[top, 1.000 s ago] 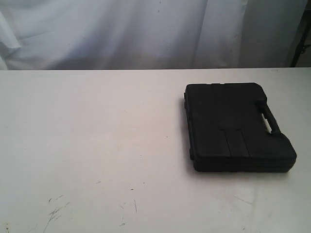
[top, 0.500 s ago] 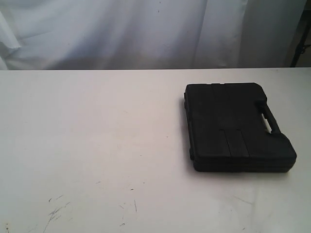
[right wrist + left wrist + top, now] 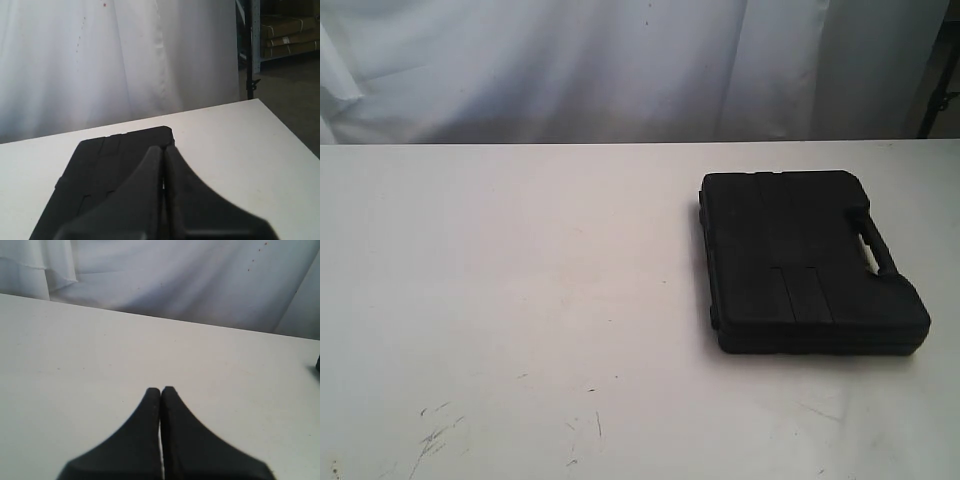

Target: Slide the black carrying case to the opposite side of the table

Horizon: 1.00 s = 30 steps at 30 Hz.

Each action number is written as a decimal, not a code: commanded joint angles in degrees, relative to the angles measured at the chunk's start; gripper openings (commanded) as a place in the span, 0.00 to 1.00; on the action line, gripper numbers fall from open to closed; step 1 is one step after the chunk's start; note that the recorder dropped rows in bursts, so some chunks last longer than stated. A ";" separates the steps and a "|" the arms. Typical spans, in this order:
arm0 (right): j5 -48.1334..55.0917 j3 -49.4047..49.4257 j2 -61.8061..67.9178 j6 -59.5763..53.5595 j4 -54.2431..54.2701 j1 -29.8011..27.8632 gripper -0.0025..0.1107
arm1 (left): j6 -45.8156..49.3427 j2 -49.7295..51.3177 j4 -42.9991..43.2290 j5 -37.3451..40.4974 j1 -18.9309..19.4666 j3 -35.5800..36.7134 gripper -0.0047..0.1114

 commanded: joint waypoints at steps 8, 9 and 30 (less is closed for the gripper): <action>-2.63 9.18 -2.95 -1.40 -0.56 -0.22 0.02 | -0.01 -0.26 0.20 -0.54 0.08 0.25 0.04; -2.30 9.18 -2.95 -1.53 -0.56 -0.22 0.02 | -0.01 -0.26 0.20 -0.54 0.08 0.25 0.04; 2.93 9.18 -2.95 -1.99 -2.88 1.89 0.02 | -0.04 -0.26 0.20 -0.54 0.08 0.25 0.04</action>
